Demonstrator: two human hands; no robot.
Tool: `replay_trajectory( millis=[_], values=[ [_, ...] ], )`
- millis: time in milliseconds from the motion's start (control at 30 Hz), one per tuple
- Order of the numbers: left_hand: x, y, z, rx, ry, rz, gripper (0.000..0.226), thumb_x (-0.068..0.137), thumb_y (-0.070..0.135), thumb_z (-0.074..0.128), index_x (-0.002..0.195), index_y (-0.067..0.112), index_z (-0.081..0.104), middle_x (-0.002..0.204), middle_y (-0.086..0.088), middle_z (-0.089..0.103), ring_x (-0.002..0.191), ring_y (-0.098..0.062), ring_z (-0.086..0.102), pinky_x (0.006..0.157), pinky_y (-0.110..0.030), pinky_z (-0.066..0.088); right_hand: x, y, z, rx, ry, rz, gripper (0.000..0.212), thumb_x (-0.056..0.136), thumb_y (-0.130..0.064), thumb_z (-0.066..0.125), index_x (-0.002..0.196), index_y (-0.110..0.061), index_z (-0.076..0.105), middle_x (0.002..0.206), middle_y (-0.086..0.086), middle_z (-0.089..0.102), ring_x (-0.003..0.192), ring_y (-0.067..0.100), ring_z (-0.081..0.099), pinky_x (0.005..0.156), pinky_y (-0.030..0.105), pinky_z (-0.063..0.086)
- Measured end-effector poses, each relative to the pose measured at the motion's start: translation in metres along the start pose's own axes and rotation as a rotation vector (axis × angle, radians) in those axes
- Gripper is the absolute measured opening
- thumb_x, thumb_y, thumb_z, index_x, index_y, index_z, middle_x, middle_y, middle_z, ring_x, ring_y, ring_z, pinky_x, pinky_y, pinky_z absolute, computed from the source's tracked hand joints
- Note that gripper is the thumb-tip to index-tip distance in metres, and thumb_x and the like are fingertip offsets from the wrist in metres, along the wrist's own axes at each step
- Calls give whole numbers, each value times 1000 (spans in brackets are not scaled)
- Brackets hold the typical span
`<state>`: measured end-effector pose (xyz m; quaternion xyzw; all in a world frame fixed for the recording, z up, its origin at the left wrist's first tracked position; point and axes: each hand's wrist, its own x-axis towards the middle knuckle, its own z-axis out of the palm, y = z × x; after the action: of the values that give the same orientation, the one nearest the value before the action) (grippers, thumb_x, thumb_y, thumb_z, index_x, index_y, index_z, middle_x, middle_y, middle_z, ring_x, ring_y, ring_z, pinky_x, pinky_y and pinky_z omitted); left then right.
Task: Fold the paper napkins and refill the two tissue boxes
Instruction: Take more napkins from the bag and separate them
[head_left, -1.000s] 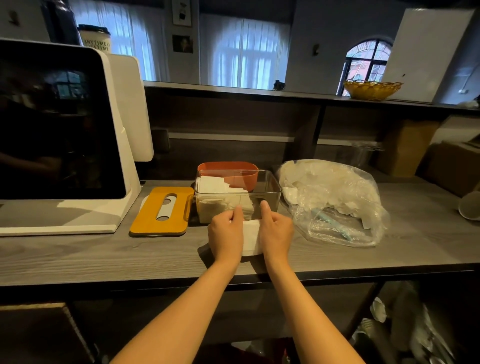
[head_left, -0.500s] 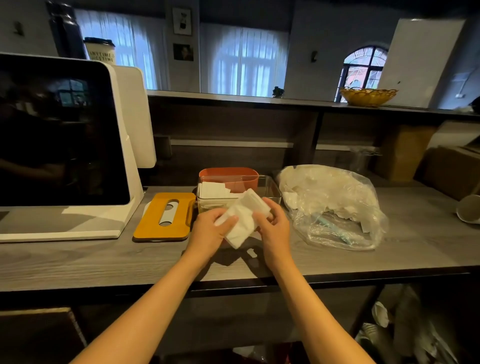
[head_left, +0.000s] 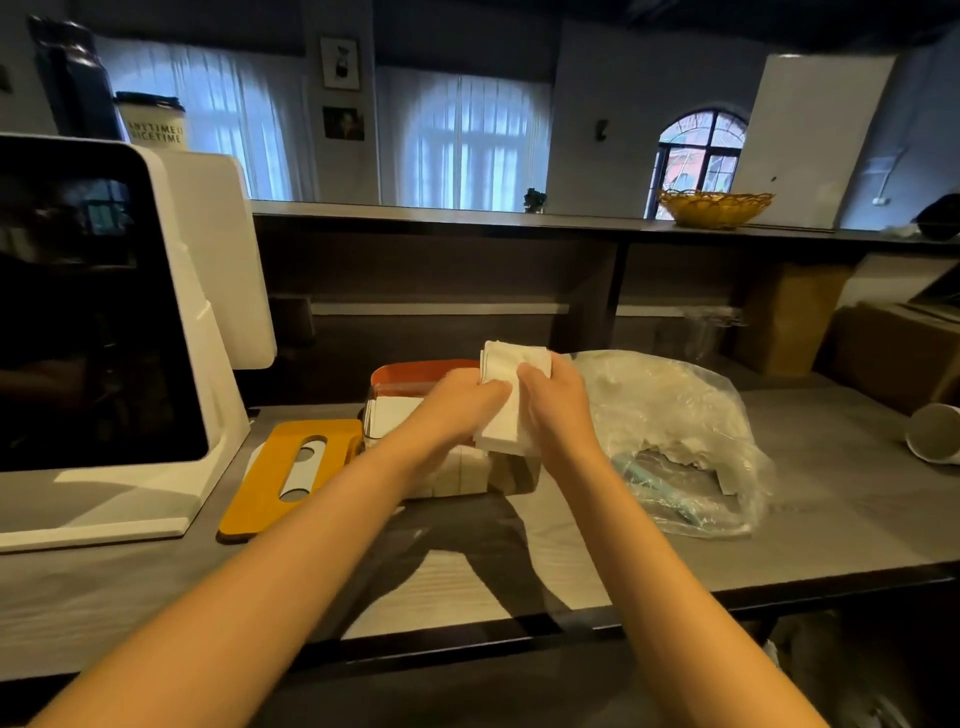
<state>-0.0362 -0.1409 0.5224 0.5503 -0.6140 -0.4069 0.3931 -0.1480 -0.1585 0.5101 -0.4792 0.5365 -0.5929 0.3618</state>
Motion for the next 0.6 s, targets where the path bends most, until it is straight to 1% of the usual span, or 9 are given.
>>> replay_trajectory(
  millis=[67,133,167,233,300,333,400,500,600],
  values=[
    [23,5,-6,-32,-1,-37,20,100,30,58,117,20,61,113,0,65,103,-19,63,84,-33,56,18,-1,0,-50,-21,-3,36,104,-24,50,139,-22,47,125,-1,53,101,14,53,77,27,49],
    [44,8,-10,-55,-33,-70,21,97,24,63,117,17,62,117,-2,65,108,-22,64,84,-34,58,35,-1,1,-114,-40,10,35,103,-26,50,137,-21,50,129,1,55,102,15,53,80,30,48],
    [54,8,-10,-54,-52,-91,24,97,21,64,120,15,61,119,-3,64,108,-23,64,81,-33,59,43,2,0,-137,-38,23,31,103,-27,50,134,-21,52,126,1,57,100,15,54,79,28,48],
    [73,7,-10,-66,-65,-157,28,96,16,66,122,13,58,118,-6,64,105,-24,66,78,-34,61,60,11,-2,-106,-11,69,23,104,-28,47,123,-20,56,111,-1,60,92,13,57,72,24,48],
    [89,5,-10,-123,-65,-245,26,95,11,65,119,11,53,114,-9,64,101,-25,67,80,-38,62,73,26,-8,-12,41,123,28,105,-32,44,122,-15,58,102,-1,63,92,14,61,71,24,50],
    [95,3,-11,-165,-76,-297,28,95,8,65,119,10,52,113,-11,64,101,-27,67,83,-39,61,76,36,-11,17,55,153,35,105,-34,42,124,-10,59,104,3,66,93,17,63,72,26,51],
    [104,-3,-13,-172,-124,-373,31,95,6,64,123,7,51,114,-15,66,101,-29,68,84,-38,61,78,57,-13,42,47,196,41,105,-31,39,127,-3,58,104,9,67,86,18,63,72,29,50],
    [113,-12,-10,-41,-169,-430,40,93,4,67,130,5,53,117,-18,67,102,-30,69,73,-34,61,72,83,-12,109,29,278,37,108,-33,34,120,-11,60,95,8,67,82,18,62,69,29,48],
    [119,-15,-4,45,-170,-424,42,91,4,68,129,6,53,118,-18,64,99,-30,70,59,-31,58,70,93,-6,153,64,287,39,107,-38,32,106,-14,64,107,20,69,95,33,67,70,30,49]
  ],
)
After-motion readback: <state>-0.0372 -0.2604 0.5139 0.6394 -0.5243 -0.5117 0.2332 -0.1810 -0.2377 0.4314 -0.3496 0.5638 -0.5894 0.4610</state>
